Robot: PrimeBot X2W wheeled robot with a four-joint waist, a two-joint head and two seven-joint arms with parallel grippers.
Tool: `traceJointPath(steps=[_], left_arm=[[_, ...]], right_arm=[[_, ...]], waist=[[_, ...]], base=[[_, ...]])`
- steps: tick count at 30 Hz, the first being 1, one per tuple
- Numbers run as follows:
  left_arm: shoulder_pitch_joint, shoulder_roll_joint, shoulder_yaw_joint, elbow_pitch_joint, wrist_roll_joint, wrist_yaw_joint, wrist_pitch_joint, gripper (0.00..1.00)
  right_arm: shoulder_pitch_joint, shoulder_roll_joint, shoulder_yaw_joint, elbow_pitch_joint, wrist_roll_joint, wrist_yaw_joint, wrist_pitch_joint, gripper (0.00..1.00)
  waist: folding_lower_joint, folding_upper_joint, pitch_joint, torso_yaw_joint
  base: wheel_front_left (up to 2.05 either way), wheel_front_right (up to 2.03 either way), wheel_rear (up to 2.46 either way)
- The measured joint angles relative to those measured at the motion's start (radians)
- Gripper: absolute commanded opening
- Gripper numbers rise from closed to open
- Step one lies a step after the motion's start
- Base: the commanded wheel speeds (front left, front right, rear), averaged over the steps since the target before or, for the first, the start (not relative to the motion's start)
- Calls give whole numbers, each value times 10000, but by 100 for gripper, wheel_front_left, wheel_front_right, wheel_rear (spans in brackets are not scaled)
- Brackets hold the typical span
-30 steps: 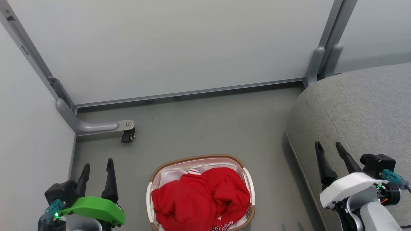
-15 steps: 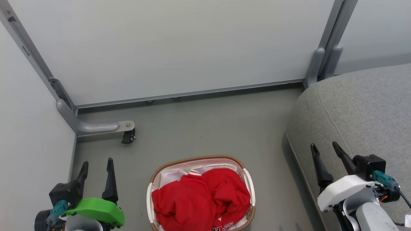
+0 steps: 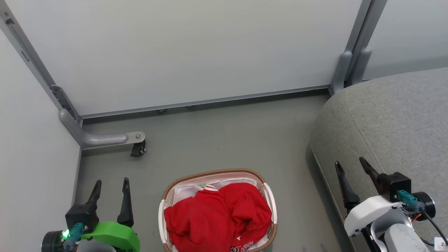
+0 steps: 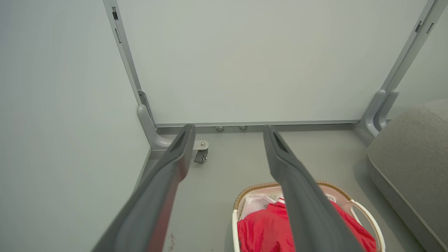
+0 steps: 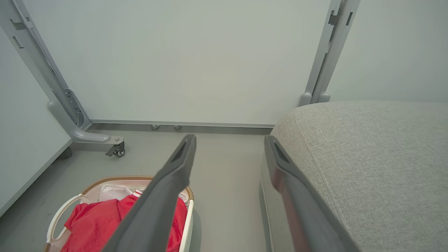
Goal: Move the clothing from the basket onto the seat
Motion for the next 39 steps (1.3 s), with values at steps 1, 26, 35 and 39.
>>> traceJointPath(steps=[1, 26, 35, 39], left_arm=[[3, -12, 2, 15, 59, -27, -6, 100], [-1776, -151, -874, 633, 721, -121, -328, 100], [-2605, 19, -1177, 1032, 654, -125, -328, 100], [-2867, 115, -1294, 1356, 652, -125, -328, 100]], right_arm=[[0, 0, 12, -4, -75, 0, -4, 100], [-1806, 347, 665, -742, -1363, 4, -324, 100], [-2463, 531, 980, -928, -1360, 4, -324, 100], [-2707, 612, 1104, -1047, -1363, 4, -324, 100]], waist=[[0, 0, 20, -12], [0, 0, 2671, -774], [1, 0, 3838, -1199], [1, 0, 4338, -1426]], base=[[0, 0, 0], [0, 0, 0], [0, 0, 0], [0, 0, 0]])
